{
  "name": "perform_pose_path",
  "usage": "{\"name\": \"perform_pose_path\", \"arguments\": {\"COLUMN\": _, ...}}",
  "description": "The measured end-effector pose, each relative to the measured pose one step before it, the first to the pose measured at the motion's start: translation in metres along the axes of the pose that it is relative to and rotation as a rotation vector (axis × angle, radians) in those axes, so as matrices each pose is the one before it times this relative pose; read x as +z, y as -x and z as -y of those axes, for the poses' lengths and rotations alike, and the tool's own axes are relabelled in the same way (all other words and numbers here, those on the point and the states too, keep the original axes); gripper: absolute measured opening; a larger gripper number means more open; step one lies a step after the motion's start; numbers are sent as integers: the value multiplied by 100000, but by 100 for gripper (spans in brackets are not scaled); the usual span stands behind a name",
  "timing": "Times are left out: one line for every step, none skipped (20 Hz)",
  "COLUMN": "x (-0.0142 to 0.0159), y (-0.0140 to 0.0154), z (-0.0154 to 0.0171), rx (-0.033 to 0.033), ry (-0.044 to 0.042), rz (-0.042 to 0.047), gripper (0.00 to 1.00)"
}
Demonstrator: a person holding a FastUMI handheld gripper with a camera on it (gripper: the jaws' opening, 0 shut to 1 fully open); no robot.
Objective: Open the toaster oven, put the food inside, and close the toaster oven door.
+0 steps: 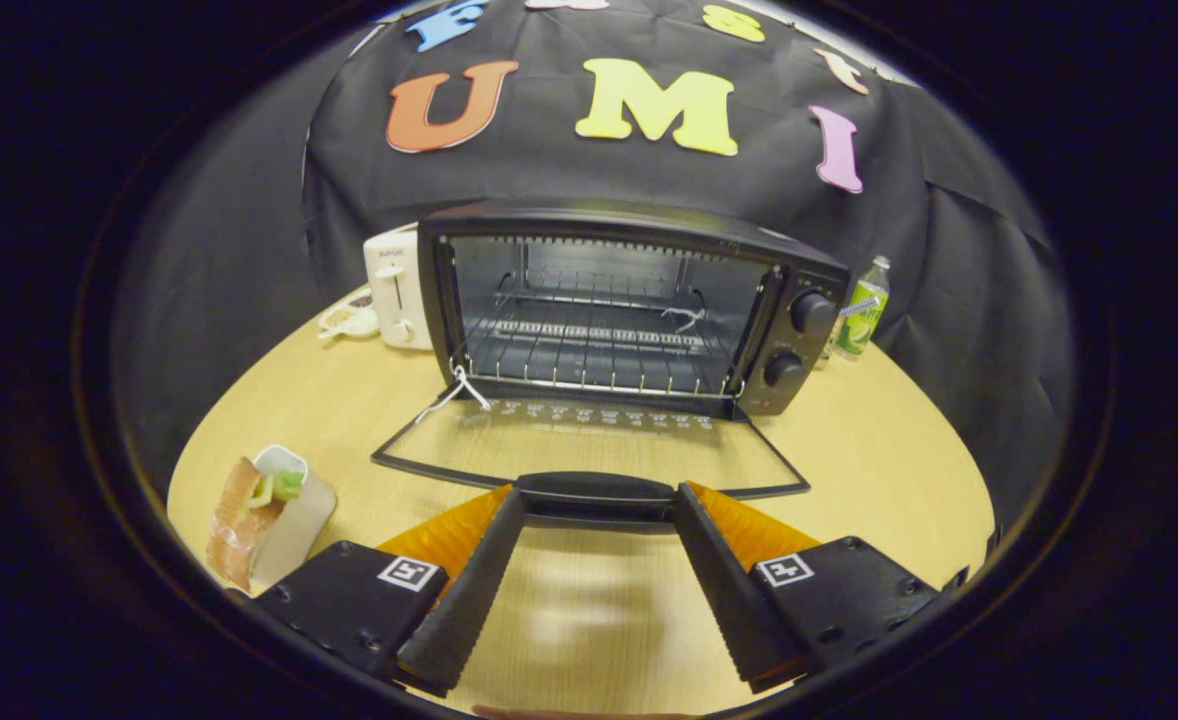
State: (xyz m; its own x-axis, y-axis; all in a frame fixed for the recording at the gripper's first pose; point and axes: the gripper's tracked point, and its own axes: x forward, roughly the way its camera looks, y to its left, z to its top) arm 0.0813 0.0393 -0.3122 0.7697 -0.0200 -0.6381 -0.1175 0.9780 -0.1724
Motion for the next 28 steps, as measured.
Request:
{"name": "perform_pose_path", "arguments": {"x": 112, "y": -17, "z": -191, "rx": 1213, "ry": -929, "rz": -1208, "gripper": 100}}
{"name": "perform_pose_path", "arguments": {"x": 162, "y": -323, "z": 248, "rx": -661, "ry": -248, "rz": -658, "gripper": 100}}
{"name": "perform_pose_path", "arguments": {"x": 449, "y": 33, "z": 349, "rx": -884, "ry": 110, "rz": 231, "gripper": 100}}
{"name": "perform_pose_path", "arguments": {"x": -71, "y": 286, "z": -62, "rx": 375, "ry": 60, "rz": 442, "gripper": 100}}
{"name": "perform_pose_path", "arguments": {"x": 261, "y": 374, "z": -198, "rx": 1330, "ry": -593, "rz": -176, "gripper": 100}}
{"name": "perform_pose_path", "arguments": {"x": 366, "y": 511, "z": -208, "rx": 1541, "ry": -1105, "rz": 755, "gripper": 100}}
{"name": "perform_pose_path", "arguments": {"x": 566, "y": 515, "z": -259, "rx": 1781, "ry": -1068, "rz": 957, "gripper": 100}}
{"name": "perform_pose_path", "arguments": {"x": 434, "y": 577, "z": -229, "rx": 1850, "ry": -1485, "rz": 787, "gripper": 100}}
{"name": "perform_pose_path", "arguments": {"x": 521, "y": 639, "z": -344, "rx": 2135, "ry": -2668, "rz": 273, "gripper": 100}}
{"name": "perform_pose_path", "arguments": {"x": 316, "y": 698, "z": -601, "rx": 3038, "ry": -3537, "rz": 162, "gripper": 100}}
{"name": "perform_pose_path", "arguments": {"x": 482, "y": 677, "z": -879, "rx": 4163, "ry": -3563, "rz": -147, "gripper": 100}}
{"name": "perform_pose_path", "arguments": {"x": 168, "y": 806, "z": -946, "rx": 4624, "ry": -3473, "rz": -1047, "gripper": 100}}
{"name": "perform_pose_path", "arguments": {"x": 133, "y": 676, "z": -1201, "rx": 5524, "ry": -3217, "rz": -1191, "gripper": 100}}
{"name": "perform_pose_path", "arguments": {"x": -327, "y": 371, "z": -1328, "rx": 6065, "ry": -2537, "rz": -2399, "gripper": 99}}
{"name": "perform_pose_path", "arguments": {"x": -507, "y": 407, "z": -1386, "rx": 6465, "ry": -2201, "rz": -3490, "gripper": 98}}
{"name": "perform_pose_path", "arguments": {"x": -702, "y": 325, "z": -1524, "rx": 6570, "ry": -2780, "rz": -3642, "gripper": 98}}
{"name": "perform_pose_path", "arguments": {"x": -604, "y": 114, "z": -1224, "rx": 6310, "ry": -3239, "rz": -3793, "gripper": 96}}
{"name": "perform_pose_path", "arguments": {"x": -724, "y": -46, "z": -1221, "rx": 5664, "ry": -3657, "rz": -3798, "gripper": 94}}
{"name": "perform_pose_path", "arguments": {"x": -802, "y": -225, "z": -850, "rx": 4836, "ry": -3307, "rz": -4891, "gripper": 93}}
{"name": "perform_pose_path", "arguments": {"x": -998, "y": -359, "z": -642, "rx": 3781, "ry": -2956, "rz": -4982, "gripper": 92}}
{"name": "perform_pose_path", "arguments": {"x": -781, "y": -415, "z": -417, "rx": 2410, "ry": -1898, "rz": -4926, "gripper": 90}}
{"name": "perform_pose_path", "arguments": {"x": -1120, "y": -549, "z": 19, "rx": 1096, "ry": 215, "rz": -4004, "gripper": 89}}
{"name": "perform_pose_path", "arguments": {"x": -221, "y": -708, "z": -90, "rx": 1149, "ry": 245, "rz": -1580, "gripper": 88}}
{"name": "perform_pose_path", "arguments": {"x": -594, "y": -633, "z": -48, "rx": 227, "ry": 1097, "rz": -1929, "gripper": 88}}
{"name": "perform_pose_path", "arguments": {"x": -421, "y": -498, "z": -132, "rx": 201, "ry": 853, "rz": -1977, "gripper": 87}}
{"name": "perform_pose_path", "arguments": {"x": -530, "y": -480, "z": -265, "rx": 504, "ry": 165, "rz": -2157, "gripper": 86}}
{"name": "perform_pose_path", "arguments": {"x": -353, "y": -584, "z": -123, "rx": 478, "ry": -609, "rz": -2243, "gripper": 85}}
{"name": "perform_pose_path", "arguments": {"x": -129, "y": -471, "z": 120, "rx": -8, "ry": -1816, "rz": -920, "gripper": 85}}
